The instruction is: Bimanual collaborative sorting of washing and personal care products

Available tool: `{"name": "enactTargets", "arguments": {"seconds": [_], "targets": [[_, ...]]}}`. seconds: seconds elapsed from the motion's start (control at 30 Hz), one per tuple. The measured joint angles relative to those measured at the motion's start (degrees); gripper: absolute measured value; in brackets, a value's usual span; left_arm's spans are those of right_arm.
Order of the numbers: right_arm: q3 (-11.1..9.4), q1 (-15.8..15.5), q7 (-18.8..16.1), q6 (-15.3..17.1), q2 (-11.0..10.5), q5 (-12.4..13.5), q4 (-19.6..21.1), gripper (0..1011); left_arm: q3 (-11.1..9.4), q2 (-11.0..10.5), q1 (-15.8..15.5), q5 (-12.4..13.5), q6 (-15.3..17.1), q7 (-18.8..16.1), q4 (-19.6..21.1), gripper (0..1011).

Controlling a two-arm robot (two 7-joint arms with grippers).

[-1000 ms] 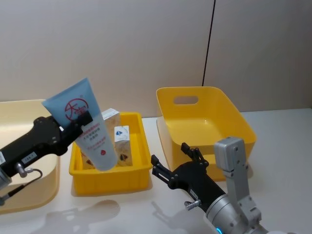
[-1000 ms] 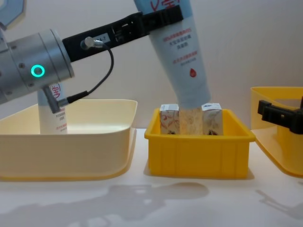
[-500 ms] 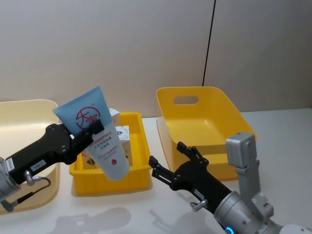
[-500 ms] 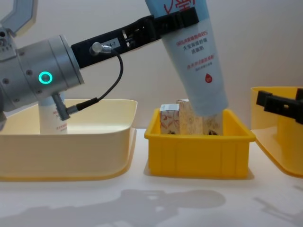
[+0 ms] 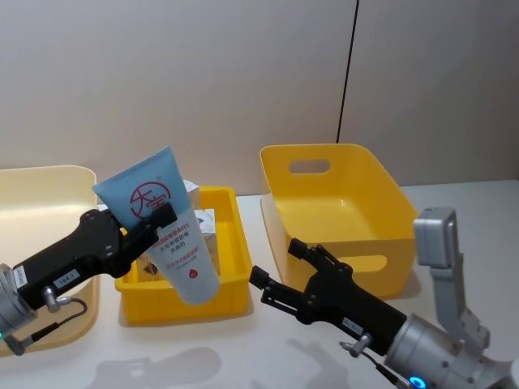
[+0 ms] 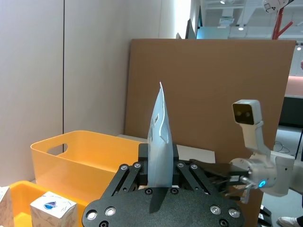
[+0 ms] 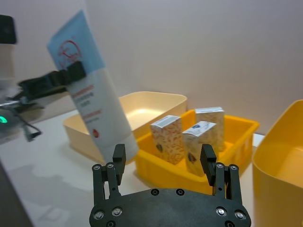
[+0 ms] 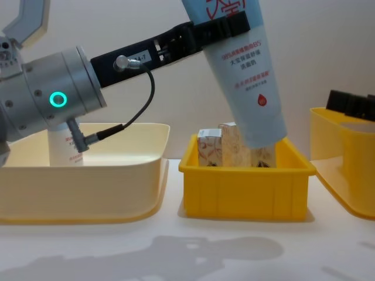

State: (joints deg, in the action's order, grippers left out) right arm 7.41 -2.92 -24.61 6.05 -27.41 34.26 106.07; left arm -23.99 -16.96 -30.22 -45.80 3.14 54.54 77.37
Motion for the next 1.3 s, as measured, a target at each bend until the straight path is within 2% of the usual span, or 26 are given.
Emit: {"name": "enactTargets", "arguments": {"seconds": [0.03, 0.07, 0.17, 0.3, 0.33, 0.57, 0.7, 0.87, 1.03, 1.2, 1.3], "targets": [[-0.3, -0.2, -1.4, 0.5, -0.6, 1.4, 0.3, 1000, 0.0, 0.0, 0.0, 0.0, 0.0, -0.1, -0.1, 237], [-0.3, -0.2, -1.4, 0.5, -0.6, 1.4, 0.3, 1000, 0.0, 0.0, 0.0, 0.0, 0.0, -0.1, -0.1, 237], [-1.1, -0.6, -4.1, 1.5, -1.8, 3.9, 0.8, 1000, -0.2, -0.1, -0.1, 0.1, -0.2, -0.3, -0.2, 238], [-2.3, -1.1, -8.6, 3.3, -4.0, 8.2, 1.6, 1000, -0.3, -0.3, -0.2, 0.2, -0.3, -0.5, -0.4, 238], [-2.3, -1.1, -8.6, 3.3, -4.0, 8.2, 1.6, 1000, -0.3, -0.3, -0.2, 0.3, -0.4, -0.5, -0.5, 238], [-3.4, -0.8, -14.1, 5.8, -6.6, 13.2, 2.1, 1000, -0.4, -0.4, -0.3, 0.4, -0.6, -0.8, -0.6, 238], [-3.7, -0.4, -15.5, 6.5, -7.3, 14.7, 2.2, 1000, -0.4, -0.4, -0.3, 0.5, -0.6, -0.8, -0.7, 237], [-3.9, 0.0, -15.7, 6.7, -7.6, 15.5, 2.5, 1000, -0.4, -0.4, -0.4, 0.5, -0.7, -0.9, -0.8, 238], [-3.9, 0.5, -14.2, 6.2, -7.2, 15.5, 2.8, 1000, -0.5, -0.5, -0.4, 0.6, -0.7, -0.9, -0.8, 238], [-3.5, 1.1, -12.0, 5.0, -6.4, 14.2, 2.9, 1000, -0.5, -0.5, -0.4, 0.6, -0.8, -1.0, -0.8, 238], [-2.8, 1.9, -9.6, 3.9, -5.7, 12.1, 2.9, 1000, -0.5, -0.5, -0.4, 0.6, -0.8, -1.0, -0.9, 238]]}}
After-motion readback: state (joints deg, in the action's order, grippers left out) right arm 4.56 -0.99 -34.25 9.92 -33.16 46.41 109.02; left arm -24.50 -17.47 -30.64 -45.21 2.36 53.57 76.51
